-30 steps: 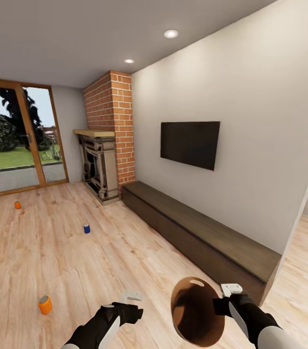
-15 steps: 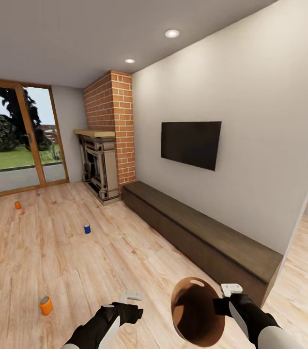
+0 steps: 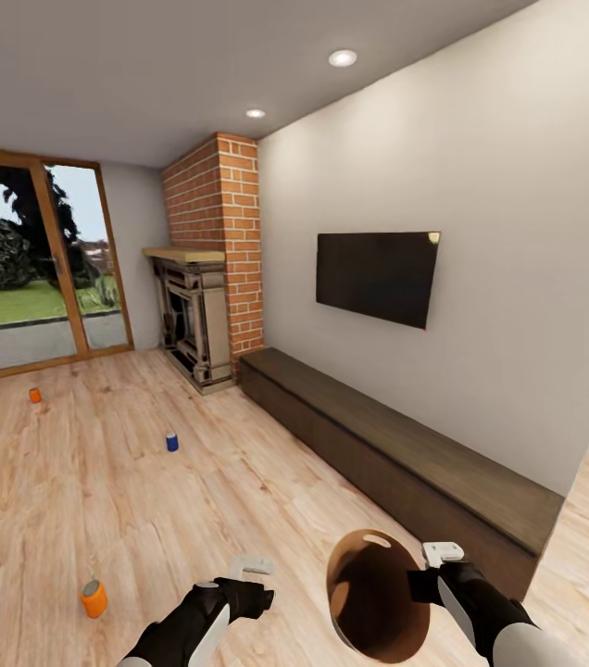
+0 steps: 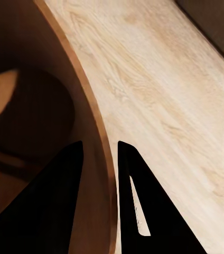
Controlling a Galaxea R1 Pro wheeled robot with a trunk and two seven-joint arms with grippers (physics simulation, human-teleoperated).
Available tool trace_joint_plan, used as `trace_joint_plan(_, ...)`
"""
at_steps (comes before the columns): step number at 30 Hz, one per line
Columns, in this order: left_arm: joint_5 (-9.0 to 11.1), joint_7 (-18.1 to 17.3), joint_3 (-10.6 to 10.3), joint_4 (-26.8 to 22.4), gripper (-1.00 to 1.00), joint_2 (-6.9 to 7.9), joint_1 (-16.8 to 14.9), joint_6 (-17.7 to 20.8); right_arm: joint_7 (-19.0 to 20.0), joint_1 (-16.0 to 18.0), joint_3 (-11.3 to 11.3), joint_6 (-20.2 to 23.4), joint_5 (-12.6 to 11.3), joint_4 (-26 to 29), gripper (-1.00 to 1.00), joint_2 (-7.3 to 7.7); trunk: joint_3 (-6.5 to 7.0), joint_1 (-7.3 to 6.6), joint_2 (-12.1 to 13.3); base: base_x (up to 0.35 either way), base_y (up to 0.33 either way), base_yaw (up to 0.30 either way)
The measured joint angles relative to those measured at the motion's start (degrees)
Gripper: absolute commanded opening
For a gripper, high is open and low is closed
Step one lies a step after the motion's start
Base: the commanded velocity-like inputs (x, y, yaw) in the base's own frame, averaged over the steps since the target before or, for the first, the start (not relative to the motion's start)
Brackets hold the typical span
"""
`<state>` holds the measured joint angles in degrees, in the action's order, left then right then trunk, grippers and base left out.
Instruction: Put the three can of soda from the living room inside the tash can in the kitchen.
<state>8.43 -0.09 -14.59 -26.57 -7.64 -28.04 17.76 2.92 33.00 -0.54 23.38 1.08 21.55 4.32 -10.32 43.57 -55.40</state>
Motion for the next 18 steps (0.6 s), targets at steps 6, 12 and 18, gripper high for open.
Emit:
trace_joint_plan(6,0.0,0.0,0.0,0.0,1.0,0.0,0.0,0.0,0.0,0.0,0.0,0.0,0.0,0.0,-1.0,0.05,0.0,0.0,0.0,0.164,0.286,0.0)
trace_joint_plan(12,0.0,0.0,0.0,0.0,1.0,0.0,0.0,0.0,0.0,0.0,0.0,0.0,0.0,0.0,-1.0,0.07,0.0,0.0,0.0,0.158,0.296,0.0)
trace_joint_plan(18,0.0,0.0,0.0,0.0,1.0,0.0,0.0,0.0,0.0,0.0,0.0,0.0,0.0,0.0,-1.0,0.07,0.0,0.0,0.0,0.158,0.297,0.0)
